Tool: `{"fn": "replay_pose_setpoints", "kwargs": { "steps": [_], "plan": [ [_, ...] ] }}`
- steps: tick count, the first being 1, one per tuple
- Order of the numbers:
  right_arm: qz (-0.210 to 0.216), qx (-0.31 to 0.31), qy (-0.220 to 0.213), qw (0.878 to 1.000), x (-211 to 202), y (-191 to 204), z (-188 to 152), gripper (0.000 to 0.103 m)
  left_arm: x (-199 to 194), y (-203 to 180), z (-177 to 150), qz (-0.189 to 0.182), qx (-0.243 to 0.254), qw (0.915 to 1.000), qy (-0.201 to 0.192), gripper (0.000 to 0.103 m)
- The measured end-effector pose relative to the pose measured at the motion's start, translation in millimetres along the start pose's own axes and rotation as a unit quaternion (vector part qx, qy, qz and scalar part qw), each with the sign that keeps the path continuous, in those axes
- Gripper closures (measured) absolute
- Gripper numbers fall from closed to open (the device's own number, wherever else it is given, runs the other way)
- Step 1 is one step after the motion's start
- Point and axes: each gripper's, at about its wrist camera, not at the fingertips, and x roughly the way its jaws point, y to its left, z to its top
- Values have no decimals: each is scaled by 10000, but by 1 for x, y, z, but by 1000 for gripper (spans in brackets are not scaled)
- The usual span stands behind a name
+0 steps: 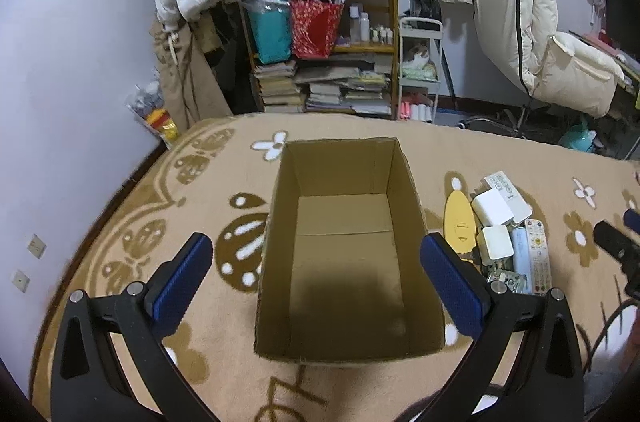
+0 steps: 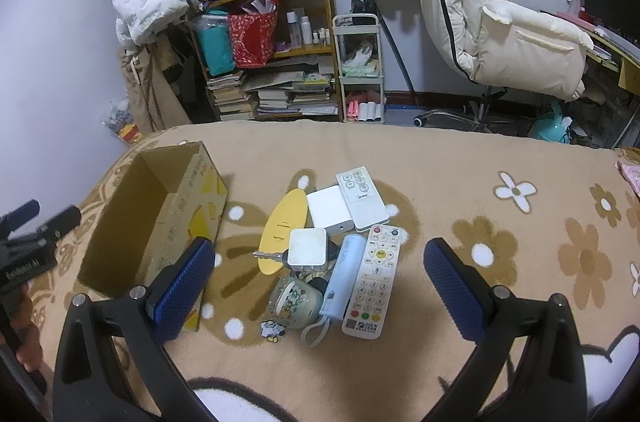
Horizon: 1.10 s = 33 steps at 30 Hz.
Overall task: Organize rigid objects
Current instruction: 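Lower the left gripper onto the box wall while the right approaches the white remote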
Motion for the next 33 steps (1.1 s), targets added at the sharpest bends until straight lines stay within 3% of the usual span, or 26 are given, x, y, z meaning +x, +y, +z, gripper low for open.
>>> {"fn": "replay_pose_setpoints", "kwargs": {
  "steps": [10,17,25,28,30,33],
  "plan": [
    [-73,72,549,9984,41,-5,1,0,48,36,23,49,-68,9987,510,0],
    [-356,165,931,9949,73,-17,-3,0,86,48,13,137,-205,9941,1057,0],
    [-655,524,1557,9842,116,-41,-13,0,112,46,-4,178,-211,9876,1546,0],
    [-1217,330,1835,9749,130,-45,-20,0,123,48,-10,206,-239,9837,1770,1],
    [-1287,272,1969,9716,137,-49,-24,0,128,49,-11,230,-244,9823,1843,1],
    [-1253,423,2120,9683,142,-56,-29,0,133,49,-13,215,-251,9802,1952,11]
  ]
}}
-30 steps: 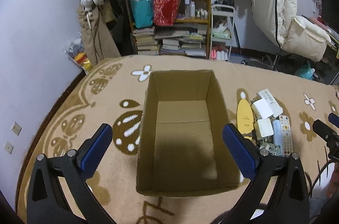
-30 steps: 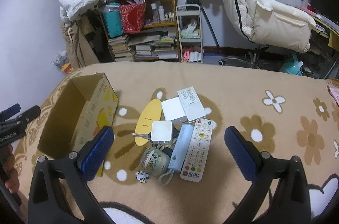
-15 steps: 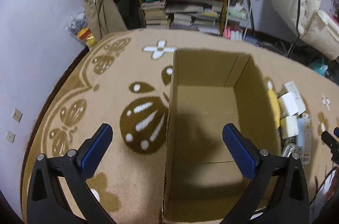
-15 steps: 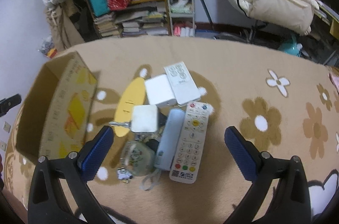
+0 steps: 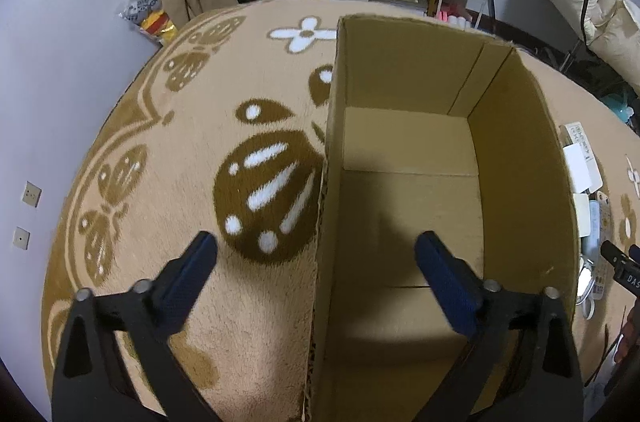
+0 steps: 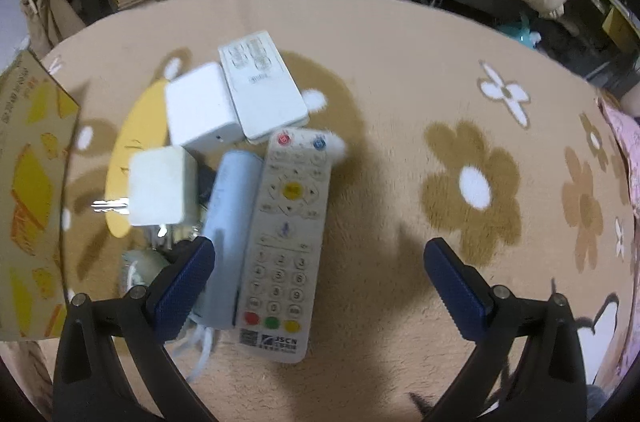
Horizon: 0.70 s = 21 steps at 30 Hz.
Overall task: Organize rigid objects
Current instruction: 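Lower the left gripper onto the box wall while the right approaches the white remote, then grasp the white TV remote with the right gripper while left grips box wall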
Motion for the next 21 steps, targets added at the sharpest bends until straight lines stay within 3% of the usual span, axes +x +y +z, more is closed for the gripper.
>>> {"fn": "replay_pose_setpoints", "kwargs": {
  "steps": [6,8,10,12,19,21],
  "plan": [
    [-37,89,70,9999,5,-6,3,0,21,7,-5,17,-135,9982,581,45],
    [16,142,56,9999,6,-5,3,3,23,11,-6,-59,-255,9977,632,61],
    [-29,144,145,9998,11,-5,2,9,24,15,-7,-120,-364,9971,654,67],
    [29,248,175,9995,16,-8,3,10,24,16,-8,-129,-372,9973,627,69],
    [303,471,244,9981,21,-14,4,16,27,3,-9,-196,-61,9977,643,94],
    [318,443,223,9983,20,-13,3,19,28,1,-9,-184,-25,9977,650,95]
  ]
}}
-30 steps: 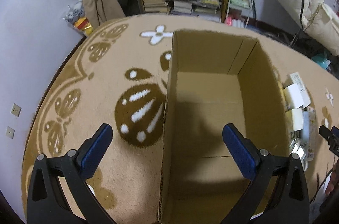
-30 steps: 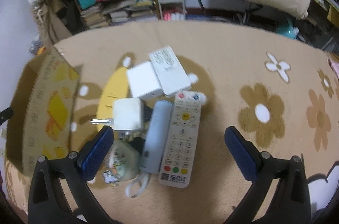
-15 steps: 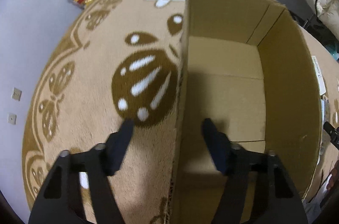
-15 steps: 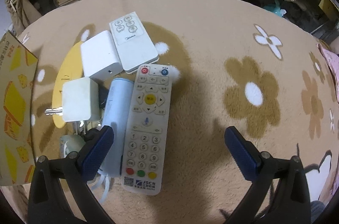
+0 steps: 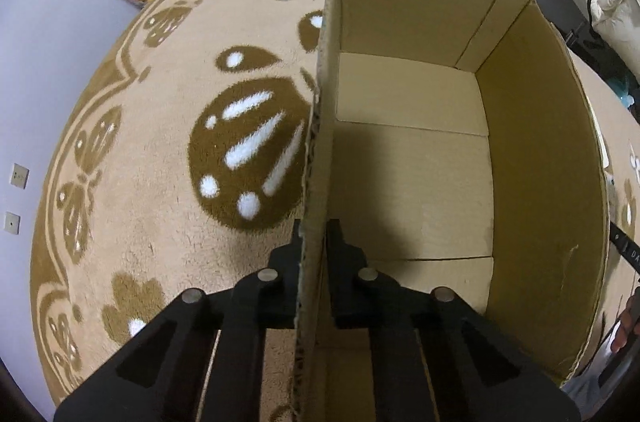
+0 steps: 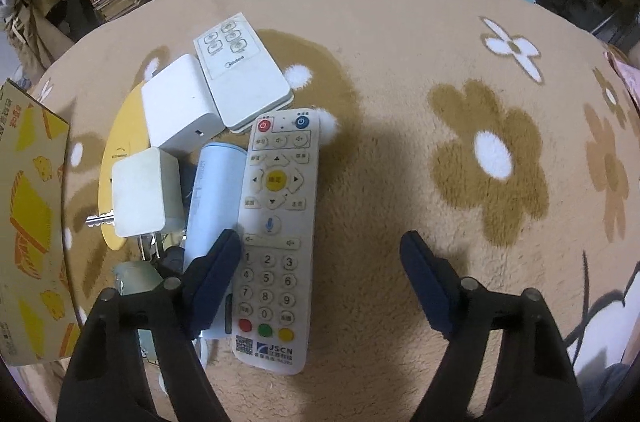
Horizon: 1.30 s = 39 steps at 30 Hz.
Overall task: Organize rigid objects
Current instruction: 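Grasp the white TV remote with the right gripper while left grips box wall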
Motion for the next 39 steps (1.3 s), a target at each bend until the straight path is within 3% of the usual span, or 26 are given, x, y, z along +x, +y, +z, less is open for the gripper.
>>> {"fn": "replay_pose_setpoints", "kwargs": {
  "steps": [10,16,26,29,30,31,39],
  "plan": [
    [623,194,86,9978,1,4,0,51,1,1,0,-17,-72,10000,7,95],
    [779,364,192,9961,6,1,-2,53,1,1,0,-48,-114,9999,8,95],
    [107,-339,84,9993,13,31,-8,53,-2,1,-1,-8,-117,9999,-64,96],
    [74,-371,42,9993,12,37,-7,58,-1,1,-1,-28,-152,9999,-48,95],
    [119,-356,39,9993,11,40,-6,73,-1,1,-1,-27,-159,9999,-41,95],
    [96,-372,18,9993,10,39,-6,77,-1,1,-1,-28,-163,9999,-39,95],
    [311,-133,-160,9993,-5,36,-7,81,1,5,0,-67,-226,9997,-38,95]
  ]
}}
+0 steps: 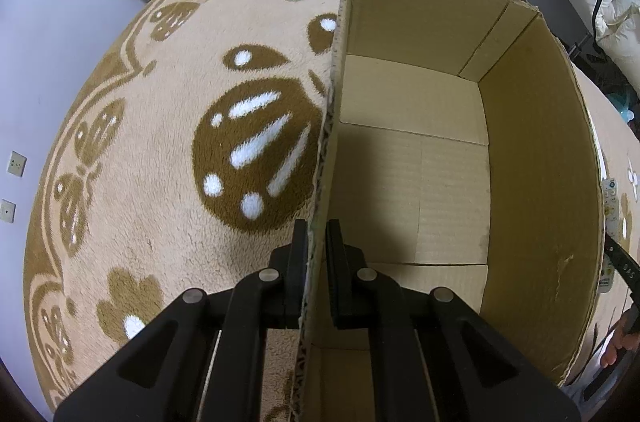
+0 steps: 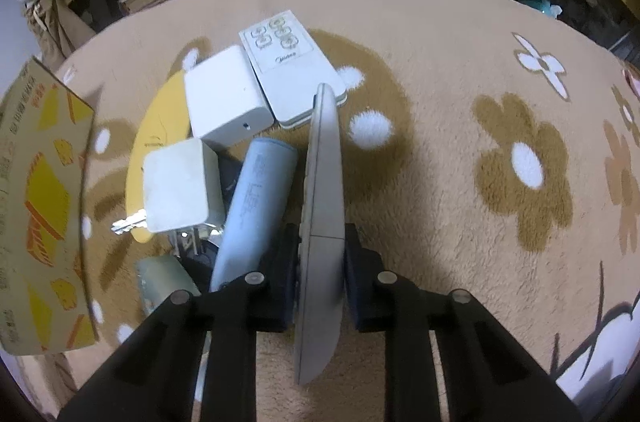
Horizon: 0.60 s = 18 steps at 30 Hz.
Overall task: Organize rigid objects
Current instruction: 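Grasp the white TV remote with the right gripper while left grips box wall, then carry the white remote into the box and open the right gripper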
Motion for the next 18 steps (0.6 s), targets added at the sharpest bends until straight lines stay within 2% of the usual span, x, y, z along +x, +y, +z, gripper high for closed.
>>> {"fn": "replay_pose_setpoints", "kwargs": {
  "steps": [5,12,18],
  "plan": [
    [118,133,-396,9991,-22,-6,5,81,0,1,0,16,12,10000,-7,95],
    [272,123,-585,9978,-37,-6,-1,81,1,2,0,-14,-71,10000,15,95],
    [514,-107,-912,9944,-63,17,-4,81,-1,-1,-1,97,-2,9999,-65,95]
  ]
}}
